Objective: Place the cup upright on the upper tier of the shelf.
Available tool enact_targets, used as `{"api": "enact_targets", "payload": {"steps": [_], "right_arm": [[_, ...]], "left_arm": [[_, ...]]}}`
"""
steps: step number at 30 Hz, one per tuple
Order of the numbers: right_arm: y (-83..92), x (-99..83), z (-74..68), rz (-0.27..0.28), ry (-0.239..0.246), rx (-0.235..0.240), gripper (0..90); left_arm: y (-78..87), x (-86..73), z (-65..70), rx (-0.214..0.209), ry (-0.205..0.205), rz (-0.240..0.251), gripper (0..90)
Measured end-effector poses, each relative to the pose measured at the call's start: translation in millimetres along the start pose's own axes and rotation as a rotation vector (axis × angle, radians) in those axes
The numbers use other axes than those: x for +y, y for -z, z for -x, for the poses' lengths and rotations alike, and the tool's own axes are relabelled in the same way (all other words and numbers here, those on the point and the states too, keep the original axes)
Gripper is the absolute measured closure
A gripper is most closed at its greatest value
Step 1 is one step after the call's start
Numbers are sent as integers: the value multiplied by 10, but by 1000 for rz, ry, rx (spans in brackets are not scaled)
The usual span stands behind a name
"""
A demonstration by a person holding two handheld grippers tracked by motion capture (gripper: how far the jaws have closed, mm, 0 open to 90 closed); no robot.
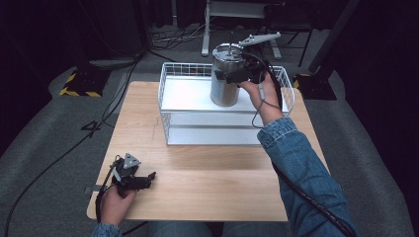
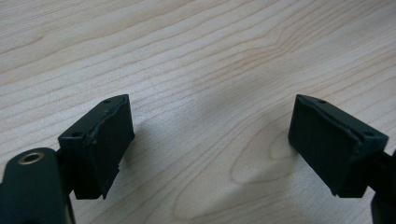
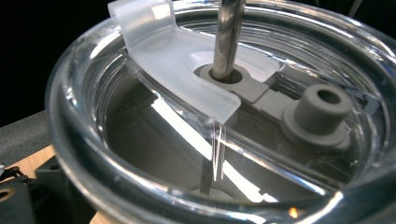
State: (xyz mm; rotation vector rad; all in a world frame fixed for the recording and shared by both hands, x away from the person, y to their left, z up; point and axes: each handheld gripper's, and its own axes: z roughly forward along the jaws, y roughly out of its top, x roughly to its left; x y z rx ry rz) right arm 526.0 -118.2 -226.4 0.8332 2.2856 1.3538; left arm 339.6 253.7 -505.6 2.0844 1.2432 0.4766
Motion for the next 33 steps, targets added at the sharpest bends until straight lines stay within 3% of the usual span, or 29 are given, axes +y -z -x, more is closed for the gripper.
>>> {"api": "enact_targets", "payload": {"steps": [12,22,33], "right_arm": [[-2,-31,11,21,10,0,30],[-10,-44,3,28,-10,-13,0],[211,-63,-27,55,-11,-6,0]], "left_arm": [[0,0,0,0,0,0,147],[0,0,0,0,0,0,147],[-3,2,3,-2,7,0,147]]}}
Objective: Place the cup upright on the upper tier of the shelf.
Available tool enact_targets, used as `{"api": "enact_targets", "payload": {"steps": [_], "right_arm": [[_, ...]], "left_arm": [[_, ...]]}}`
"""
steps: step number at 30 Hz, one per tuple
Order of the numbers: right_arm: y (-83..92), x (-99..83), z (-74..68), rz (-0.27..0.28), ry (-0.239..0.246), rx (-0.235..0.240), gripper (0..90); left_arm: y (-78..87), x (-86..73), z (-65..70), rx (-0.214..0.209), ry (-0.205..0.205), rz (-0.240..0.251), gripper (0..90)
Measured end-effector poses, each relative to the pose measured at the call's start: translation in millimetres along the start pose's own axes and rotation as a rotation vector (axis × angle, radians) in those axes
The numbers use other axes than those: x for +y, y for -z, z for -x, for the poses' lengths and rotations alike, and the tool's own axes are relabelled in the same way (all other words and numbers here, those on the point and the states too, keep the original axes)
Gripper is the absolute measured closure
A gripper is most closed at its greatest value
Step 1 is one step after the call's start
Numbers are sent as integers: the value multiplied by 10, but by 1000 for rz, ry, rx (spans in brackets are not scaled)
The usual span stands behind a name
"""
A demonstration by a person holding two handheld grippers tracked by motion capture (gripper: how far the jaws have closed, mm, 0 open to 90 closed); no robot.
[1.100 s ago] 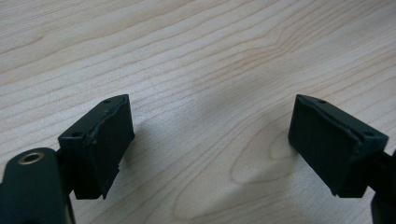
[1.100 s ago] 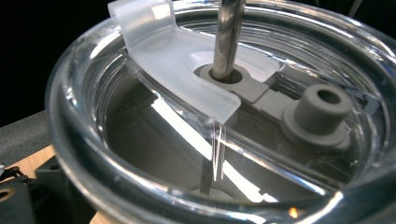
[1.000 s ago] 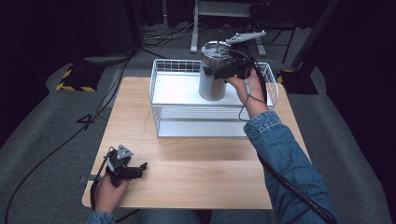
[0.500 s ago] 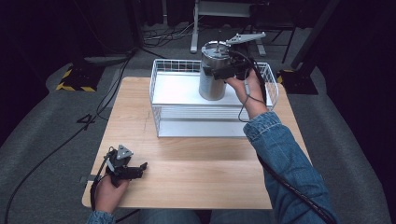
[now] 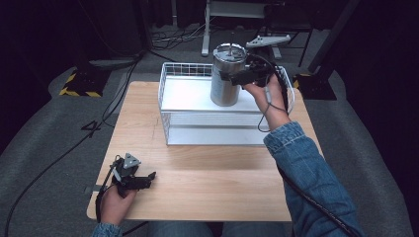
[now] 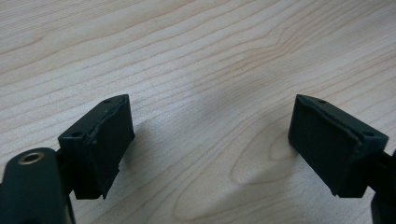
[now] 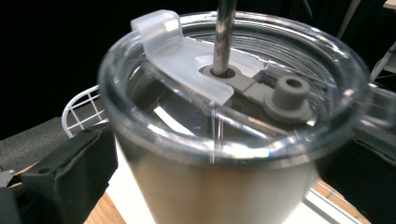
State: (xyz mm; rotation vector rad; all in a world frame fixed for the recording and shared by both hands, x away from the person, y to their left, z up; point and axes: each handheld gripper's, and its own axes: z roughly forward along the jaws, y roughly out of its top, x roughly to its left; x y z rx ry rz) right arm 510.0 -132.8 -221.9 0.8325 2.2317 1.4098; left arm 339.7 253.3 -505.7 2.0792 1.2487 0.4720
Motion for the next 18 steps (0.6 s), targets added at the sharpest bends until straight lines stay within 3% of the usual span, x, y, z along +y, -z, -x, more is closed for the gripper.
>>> {"api": "enact_targets", "payload": {"steps": [18], "right_arm": [[664,-218,-43,45,37,19,0]], "left_arm": [[5,-3,-5,1,-11,0,147]]}}
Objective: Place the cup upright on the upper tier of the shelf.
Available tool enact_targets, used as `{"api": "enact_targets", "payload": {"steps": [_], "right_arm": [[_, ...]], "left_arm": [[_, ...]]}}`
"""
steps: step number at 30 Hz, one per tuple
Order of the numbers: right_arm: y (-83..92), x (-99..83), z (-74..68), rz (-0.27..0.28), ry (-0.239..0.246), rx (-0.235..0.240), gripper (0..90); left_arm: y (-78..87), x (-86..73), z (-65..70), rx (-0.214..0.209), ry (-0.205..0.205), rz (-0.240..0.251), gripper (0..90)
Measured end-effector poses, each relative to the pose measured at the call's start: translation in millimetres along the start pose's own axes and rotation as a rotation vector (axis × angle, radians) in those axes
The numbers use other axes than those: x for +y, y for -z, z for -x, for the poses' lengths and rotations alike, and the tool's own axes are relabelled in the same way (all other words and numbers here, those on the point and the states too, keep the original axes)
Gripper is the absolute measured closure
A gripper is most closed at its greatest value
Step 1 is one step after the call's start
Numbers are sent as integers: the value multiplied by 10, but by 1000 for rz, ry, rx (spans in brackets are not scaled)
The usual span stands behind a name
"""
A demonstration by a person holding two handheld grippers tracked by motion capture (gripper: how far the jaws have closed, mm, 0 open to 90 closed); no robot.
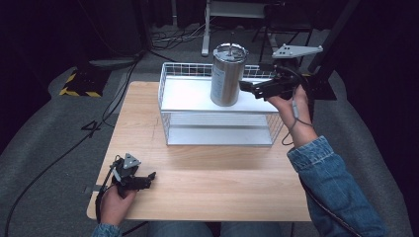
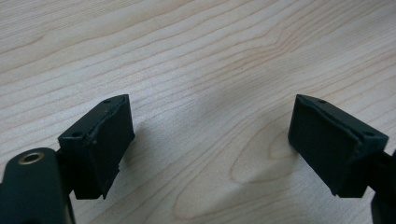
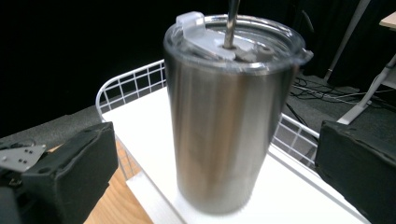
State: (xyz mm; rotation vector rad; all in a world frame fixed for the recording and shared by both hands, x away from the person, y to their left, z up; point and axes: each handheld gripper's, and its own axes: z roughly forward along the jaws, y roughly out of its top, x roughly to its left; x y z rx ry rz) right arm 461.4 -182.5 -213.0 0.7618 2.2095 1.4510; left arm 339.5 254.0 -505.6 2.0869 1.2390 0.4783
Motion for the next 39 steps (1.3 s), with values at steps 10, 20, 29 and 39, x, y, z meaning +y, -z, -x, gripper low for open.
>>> {"api": "enact_targets", "payload": {"steps": [10,20,29,39], "right_arm": [[357,-208,35,-6,-1,-19,0],[593,-416,2,-24,25,-45,0],[808,-703,-13,-26,-1,-57,0],[908,-1065,5,-45,-33,-80,0]], "left_arm": [[-3,4,-1,-2,3,-2,147],[-9,12,-4,-1,4,-4,147],[-9,12,-3,-1,5,-3,147],[-9,12,-3,0,4,-3,147]]}}
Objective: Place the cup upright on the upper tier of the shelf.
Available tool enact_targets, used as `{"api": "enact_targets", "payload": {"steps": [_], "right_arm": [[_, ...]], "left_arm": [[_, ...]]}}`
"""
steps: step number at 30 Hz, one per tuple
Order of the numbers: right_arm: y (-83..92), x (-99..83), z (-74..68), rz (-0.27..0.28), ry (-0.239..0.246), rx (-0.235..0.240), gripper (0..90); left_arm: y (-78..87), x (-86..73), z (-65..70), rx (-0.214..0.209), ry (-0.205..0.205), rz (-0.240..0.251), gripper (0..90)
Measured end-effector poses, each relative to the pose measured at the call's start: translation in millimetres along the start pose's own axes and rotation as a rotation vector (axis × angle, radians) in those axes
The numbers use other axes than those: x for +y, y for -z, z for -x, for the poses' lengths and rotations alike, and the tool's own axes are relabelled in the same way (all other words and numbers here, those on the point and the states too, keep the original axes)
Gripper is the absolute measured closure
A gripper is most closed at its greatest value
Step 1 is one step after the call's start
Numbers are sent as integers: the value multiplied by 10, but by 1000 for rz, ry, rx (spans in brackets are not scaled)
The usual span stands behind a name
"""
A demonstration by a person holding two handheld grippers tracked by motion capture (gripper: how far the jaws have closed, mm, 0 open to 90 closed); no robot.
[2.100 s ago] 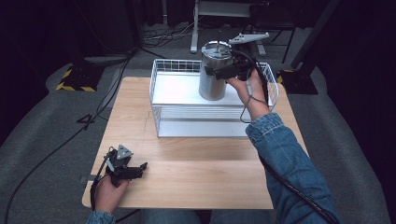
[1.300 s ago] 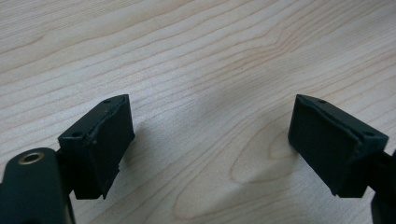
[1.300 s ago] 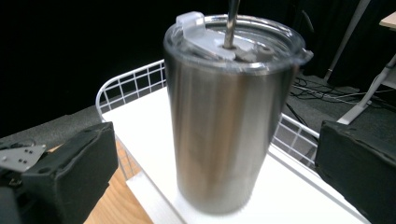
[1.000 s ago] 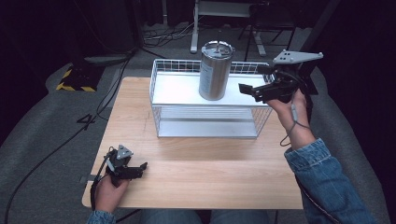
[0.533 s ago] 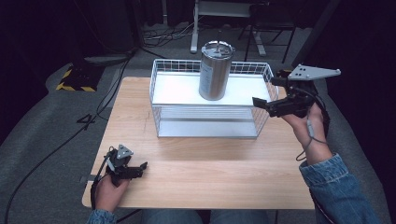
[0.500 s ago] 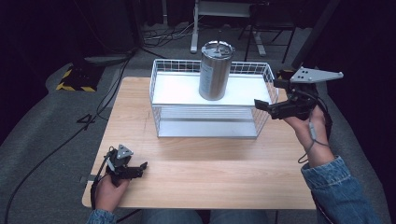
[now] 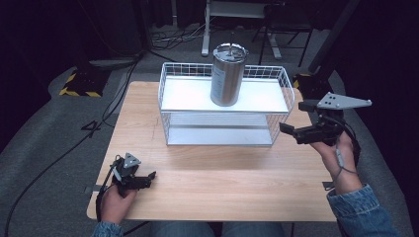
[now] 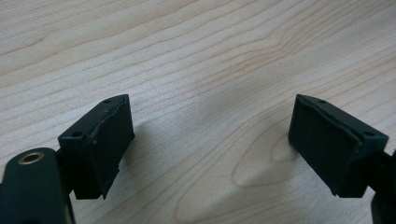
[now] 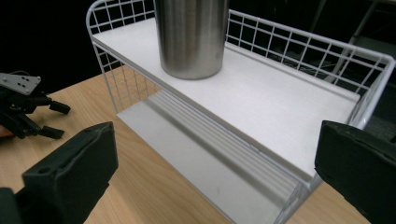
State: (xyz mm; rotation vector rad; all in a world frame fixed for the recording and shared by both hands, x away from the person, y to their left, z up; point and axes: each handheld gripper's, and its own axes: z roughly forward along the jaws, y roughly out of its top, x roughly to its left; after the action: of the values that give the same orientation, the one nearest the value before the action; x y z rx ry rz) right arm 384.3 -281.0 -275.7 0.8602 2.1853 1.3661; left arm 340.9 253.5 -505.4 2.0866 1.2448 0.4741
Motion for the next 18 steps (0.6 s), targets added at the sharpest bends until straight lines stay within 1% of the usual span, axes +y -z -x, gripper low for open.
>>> {"api": "enact_targets", "payload": {"steps": [2,3,4,5,6,7,10,14,15,17,18], "right_arm": [[9,-89,12,-5,-12,-5,0],[12,-167,22,-13,-21,-10,0],[12,-167,22,-13,-21,-10,0],[9,-265,31,-27,-28,-21,0],[9,-309,34,-35,-30,-28,0],[9,-309,34,-35,-30,-28,0],[5,-440,44,-44,-39,-39,1],[-10,-608,66,-71,-51,-57,1],[-19,-689,77,-79,-62,-60,0],[-31,-761,87,-86,-74,-61,1],[-31,-761,87,-86,-74,-61,1]], "left_arm": [[0,0,0,0,0,0,147],[0,0,0,0,0,0,147],[0,0,0,0,0,0,147],[0,0,0,0,0,0,147],[0,0,0,0,0,0,147],[0,0,0,0,0,0,147],[0,0,0,0,-1,0,147],[0,0,1,1,1,1,147],[-1,0,1,1,2,1,147],[0,0,0,0,0,0,147],[0,0,0,0,0,0,147]]}}
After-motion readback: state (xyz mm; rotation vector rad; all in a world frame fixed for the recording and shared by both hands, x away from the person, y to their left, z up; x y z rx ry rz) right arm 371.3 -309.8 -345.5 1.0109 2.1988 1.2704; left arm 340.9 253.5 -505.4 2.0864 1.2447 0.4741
